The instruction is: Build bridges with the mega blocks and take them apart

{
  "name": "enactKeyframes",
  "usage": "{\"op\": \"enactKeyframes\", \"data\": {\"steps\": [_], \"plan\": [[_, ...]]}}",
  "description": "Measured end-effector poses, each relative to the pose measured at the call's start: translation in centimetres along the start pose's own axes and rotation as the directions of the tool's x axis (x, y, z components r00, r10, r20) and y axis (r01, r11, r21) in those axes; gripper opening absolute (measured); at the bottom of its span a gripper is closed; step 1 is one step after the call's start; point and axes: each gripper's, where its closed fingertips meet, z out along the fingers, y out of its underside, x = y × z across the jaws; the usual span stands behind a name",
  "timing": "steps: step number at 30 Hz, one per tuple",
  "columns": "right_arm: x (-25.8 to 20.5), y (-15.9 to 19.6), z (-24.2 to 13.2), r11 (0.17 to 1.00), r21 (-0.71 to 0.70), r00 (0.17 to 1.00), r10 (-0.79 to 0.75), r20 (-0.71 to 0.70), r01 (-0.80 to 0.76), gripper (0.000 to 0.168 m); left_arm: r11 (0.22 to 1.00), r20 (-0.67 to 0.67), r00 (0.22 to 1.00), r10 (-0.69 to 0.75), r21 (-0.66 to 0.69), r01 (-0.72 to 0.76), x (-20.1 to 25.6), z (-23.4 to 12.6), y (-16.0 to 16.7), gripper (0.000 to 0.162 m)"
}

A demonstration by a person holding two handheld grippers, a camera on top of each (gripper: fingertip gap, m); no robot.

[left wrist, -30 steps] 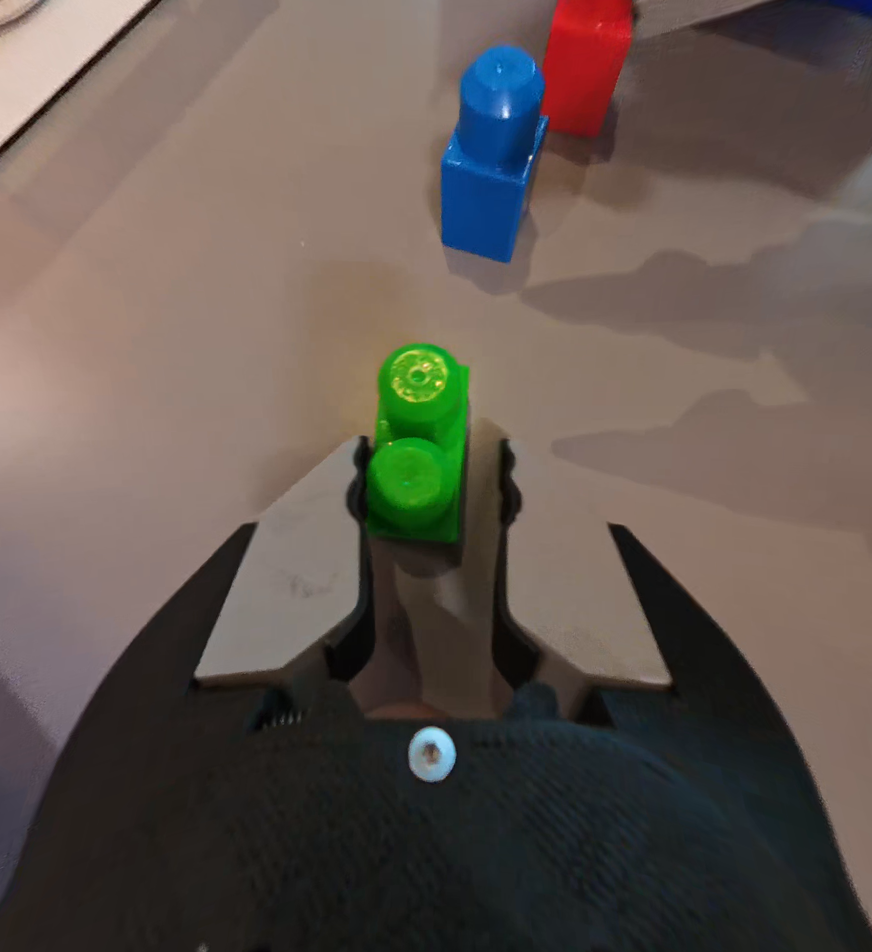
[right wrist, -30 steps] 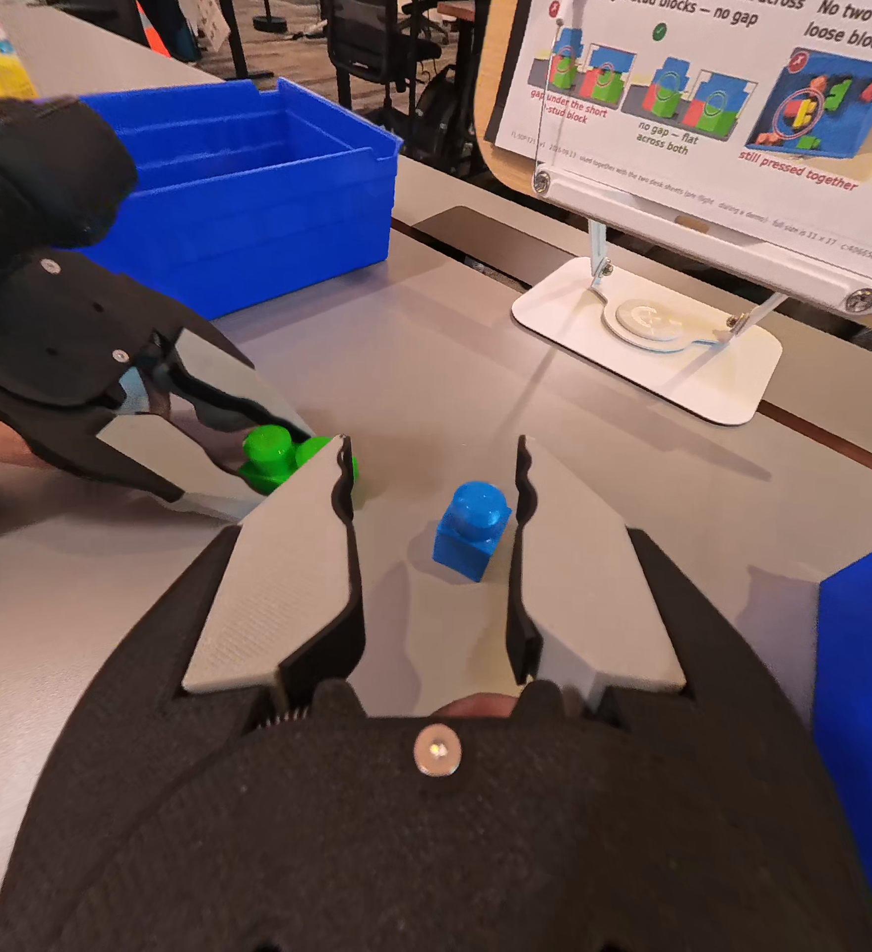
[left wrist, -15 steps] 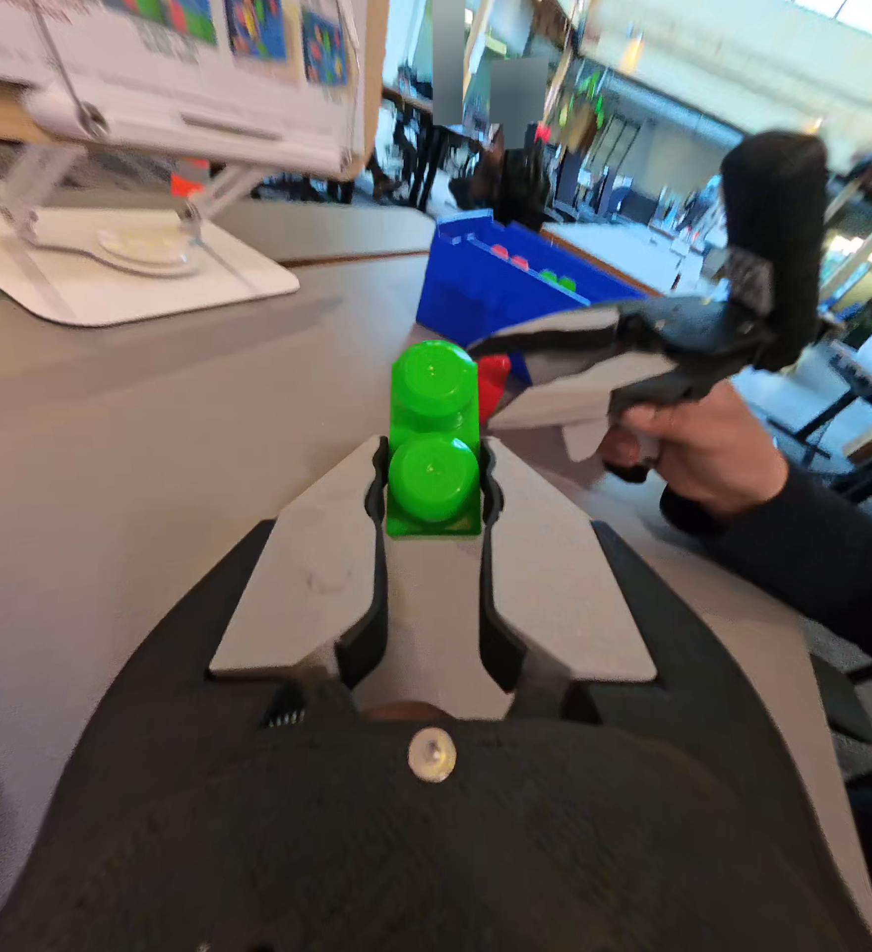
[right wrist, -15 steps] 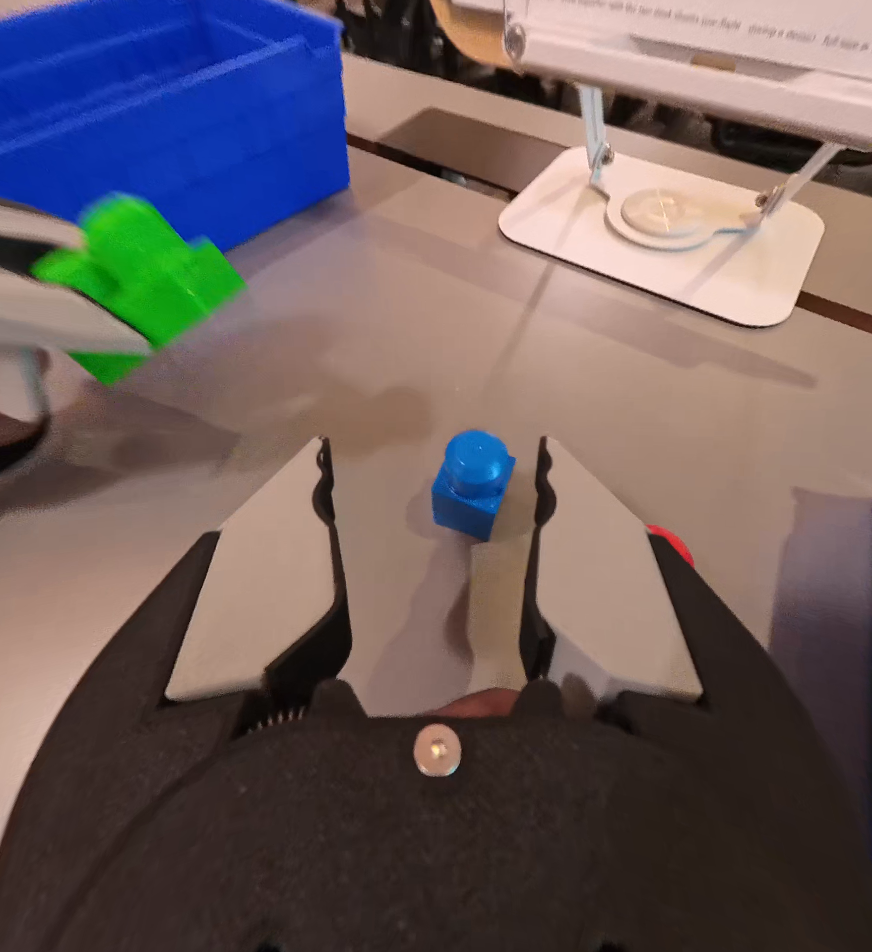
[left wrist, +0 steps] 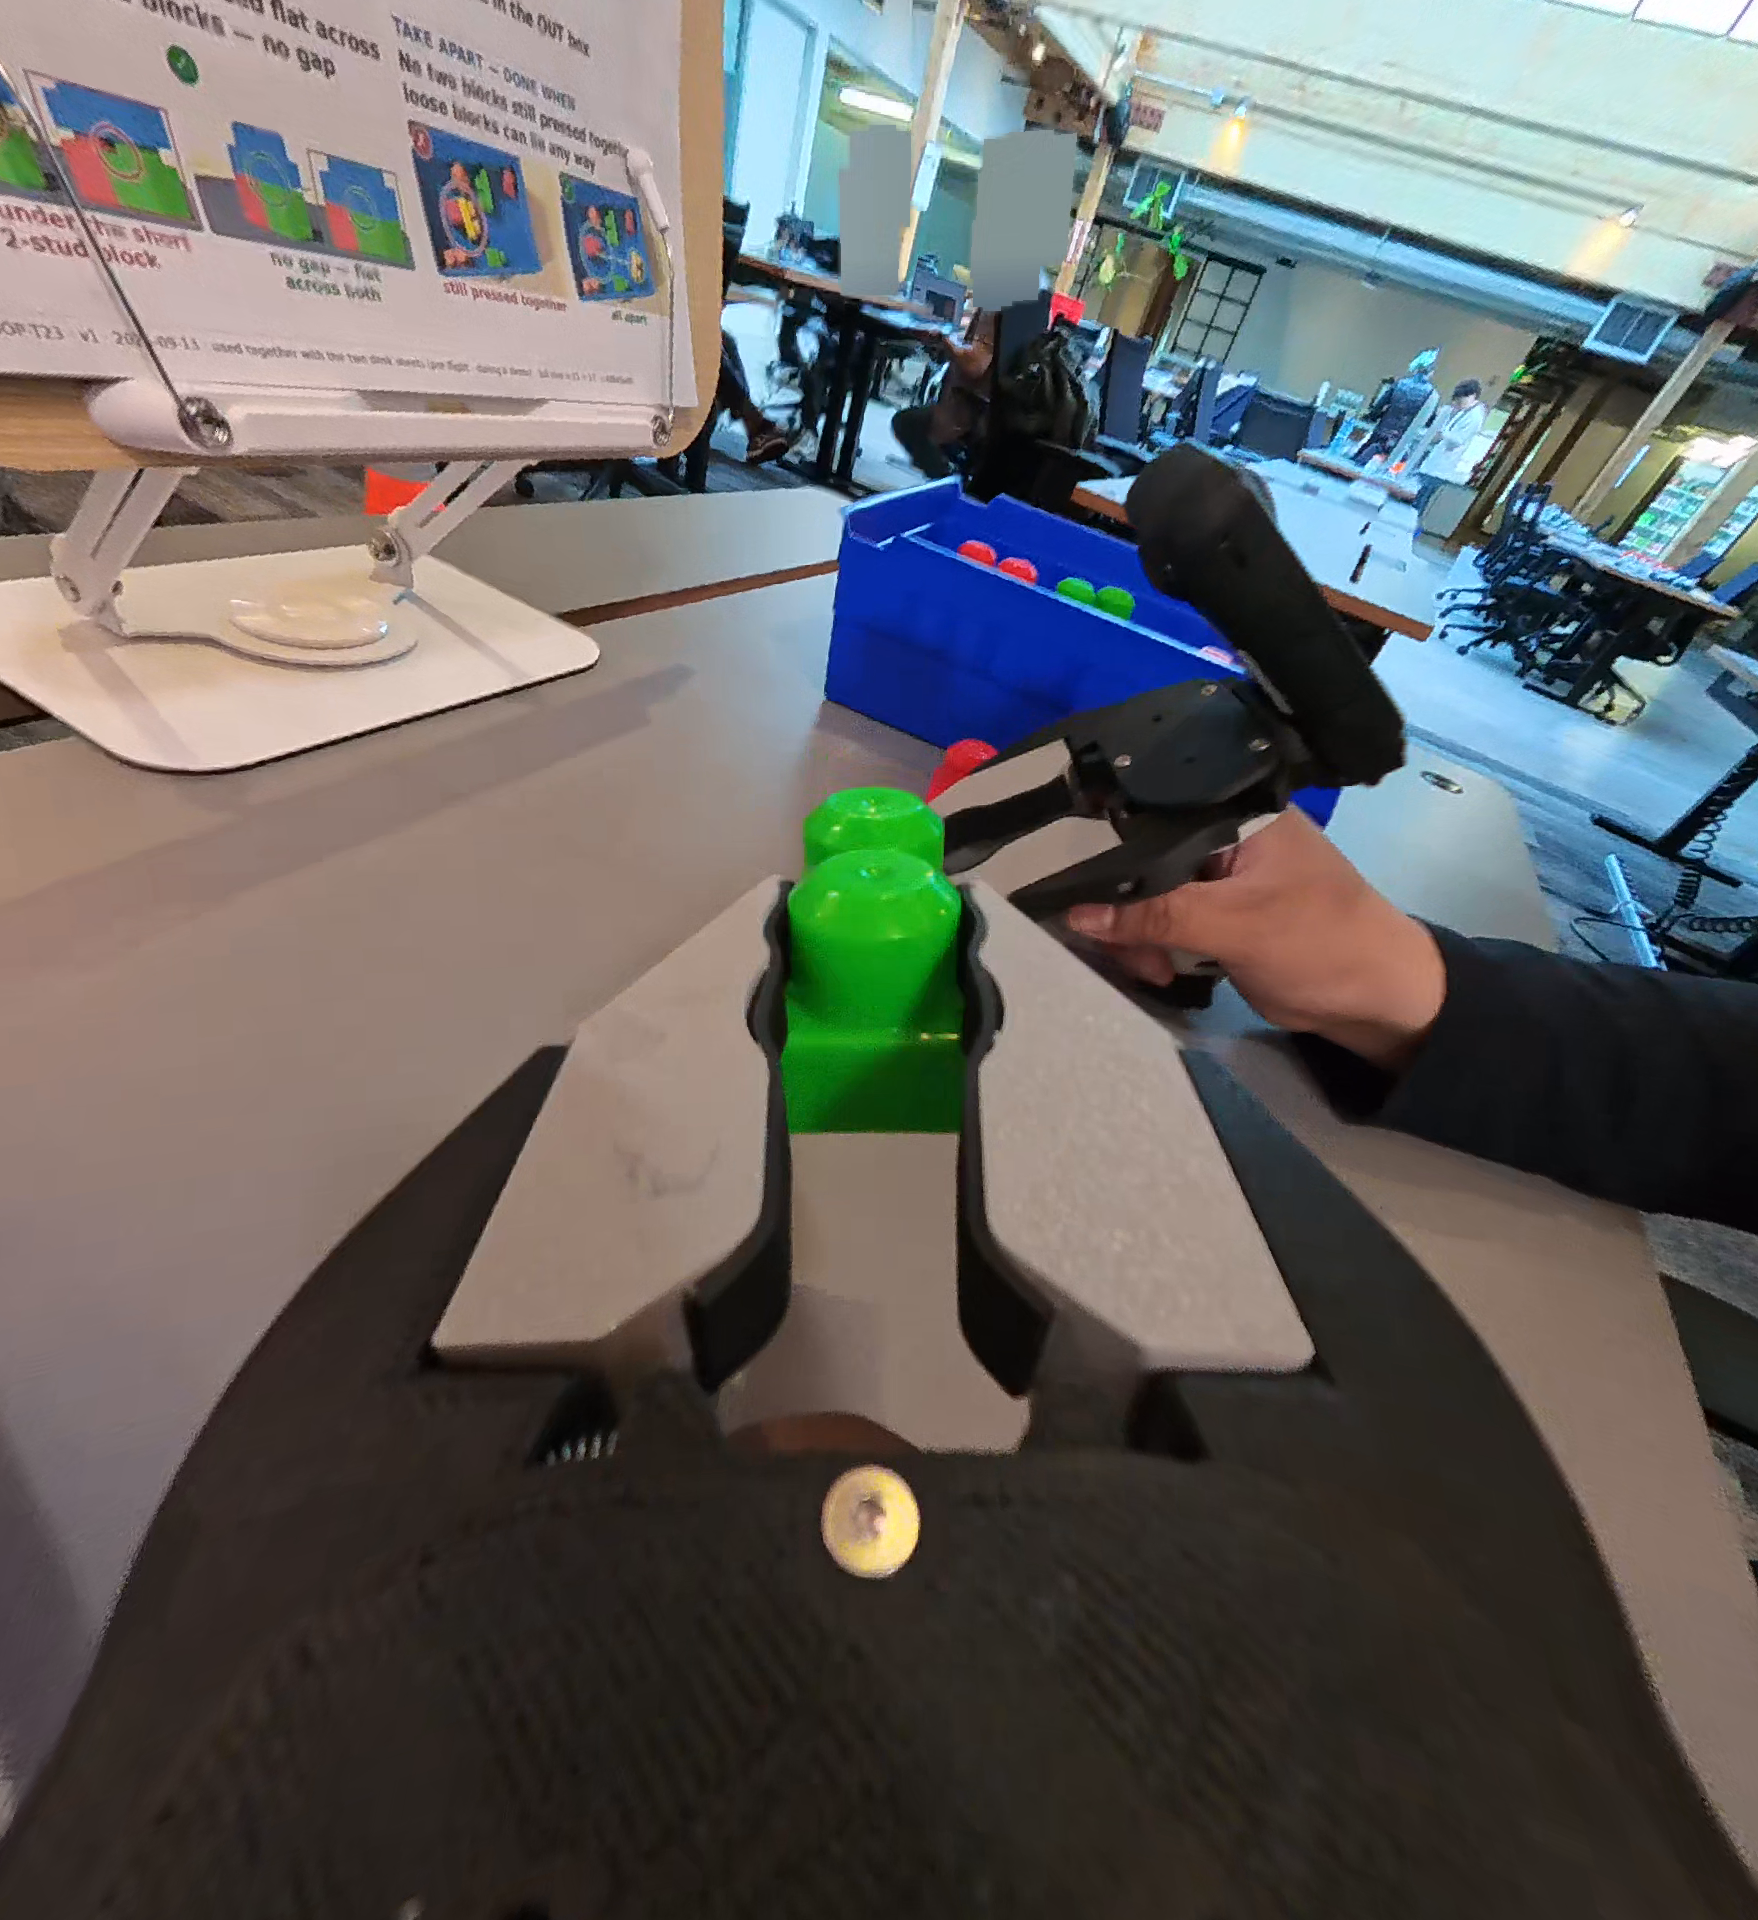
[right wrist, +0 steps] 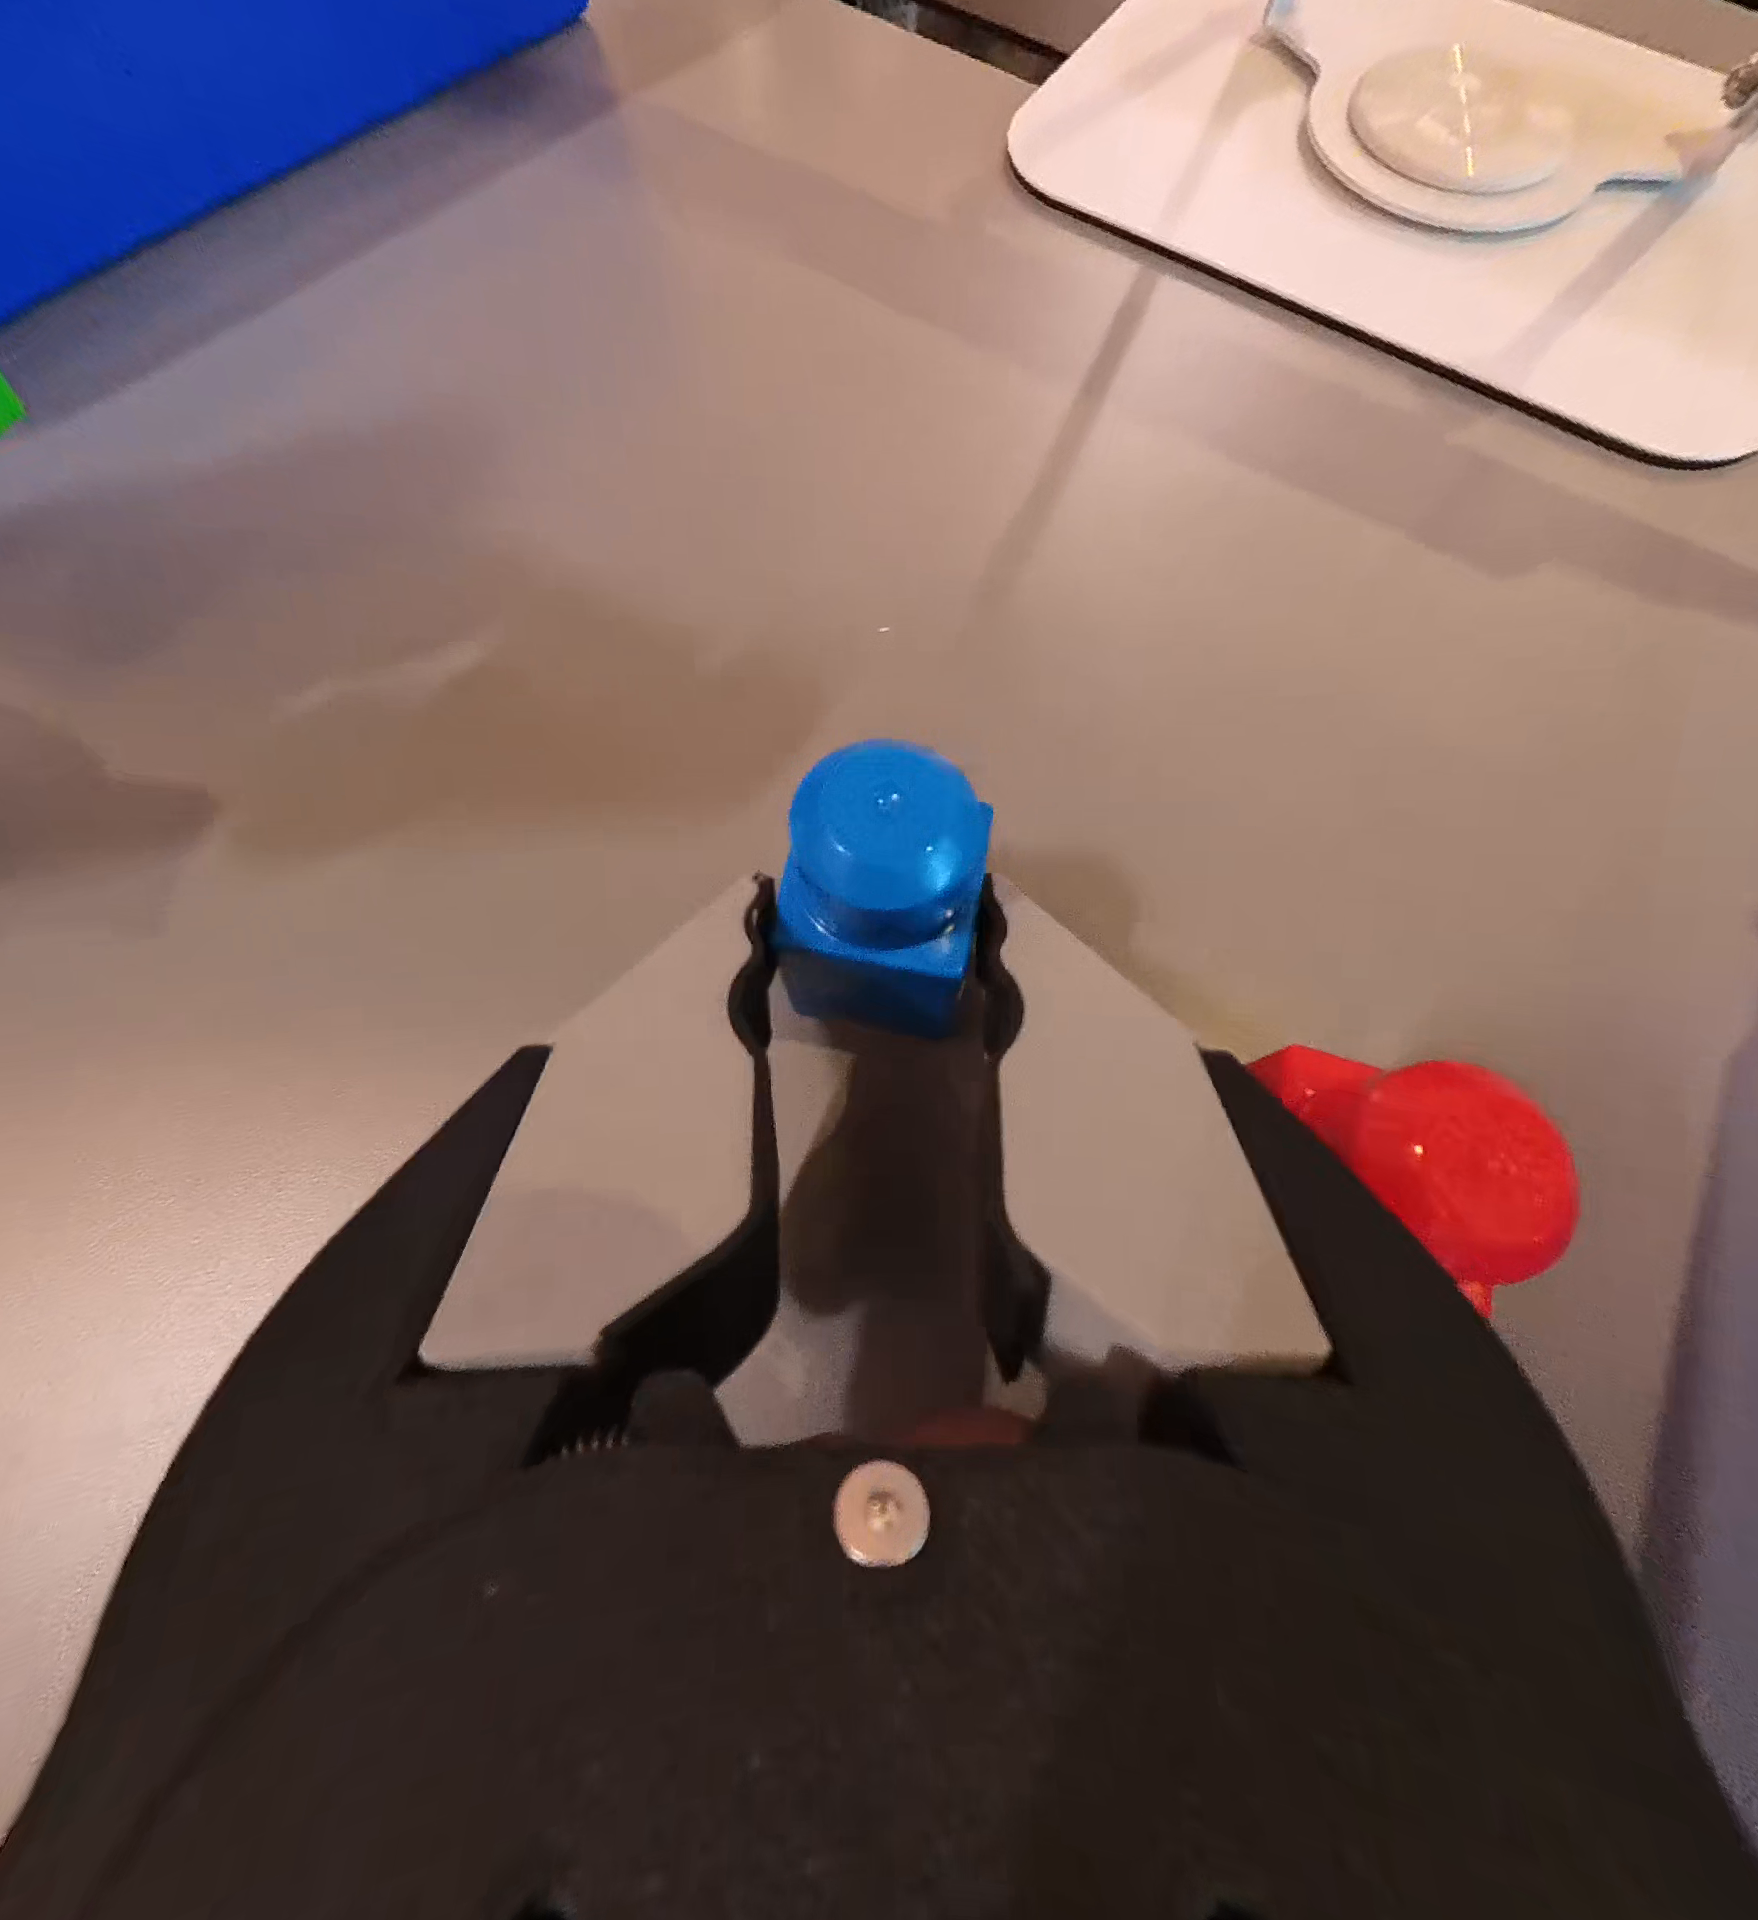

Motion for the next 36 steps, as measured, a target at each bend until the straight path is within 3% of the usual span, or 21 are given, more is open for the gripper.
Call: {"op": "enactKeyframes", "data": {"steps": [4, 8, 13, 15, 17, 22, 27, 29, 30, 36], "plan": [[-1.3, 0.2, -0.1, 0.999, -0.009, 0.997, -0.046, 0.055, 0.047, 0.035, 0.989, 0.064, 0.997, 0.043, -0.142, -0.033, -1.1, 0.5, 2.4, 0.028], [-3.8, 0.2, -0.3, 0.990, -0.003, 0.978, -0.136, 0.159, 0.138, 0.035, 0.988, 0.000, 1.000, -0.007, -0.157, 0.007, -0.2, 1.1, 3.1, 0.028], [-5.4, 0.4, -0.7, 0.978, -0.003, 0.952, -0.203, 0.231, 0.209, 0.037, 0.997, -0.124, 0.991, -0.049, -0.068, 0.041, 1.8, 0.7, 1.4, 0.028], [-5.5, -0.8, -1.7, 0.975, 0.060, 0.947, -0.220, 0.235, 0.212, 0.057, 0.997, -0.193, 0.979, -0.071, -0.004, 0.071, 2.7, 0.2, 0.1, 0.028], [-6.6, -2.8, -3.7, 0.958, 0.182, 0.920, -0.268, 0.286, 0.222, 0.055, 0.991, -0.243, 0.966, -0.092, 0.068, 0.112, 3.2, -0.5, -1.3, 0.028], [-10.6, -5.8, -8.0, 0.914, 0.393, 0.832, -0.295, 0.470, 0.102, 0.049, 0.979, -0.297, 0.947, -0.122, 0.119, 0.163, 3.4, -1.2, -2.3, 0.028], [-12.5, -6.2, -9.1, 0.926, 0.375, 0.743, -0.217, 0.633, -0.049, 0.052, 0.987, -0.330, 0.939, -0.100, 0.087, 0.136, 4.7, -0.7, -1.8, 0.028], [-12.3, -6.7, -9.8, 0.920, 0.377, 0.713, -0.192, 0.674, -0.108, 0.044, 0.989, -0.356, 0.930, -0.091, 0.079, 0.127, 5.3, -0.7, -1.7, 0.028], [-12.0, -6.8, -10.0, 0.918, 0.377, 0.707, -0.185, 0.682, -0.123, 0.032, 0.988, -0.376, 0.922, -0.093, 0.080, 0.132, 5.7, -0.8, -1.8, 0.028], [-12.1, -6.7, -10.5, 0.916, 0.388, 0.695, -0.212, 0.687, -0.105, 0.031, 0.989, -0.400, 0.911, -0.096, 0.065, 0.133, 6.1, -0.9, -1.6, 0.028]]}}
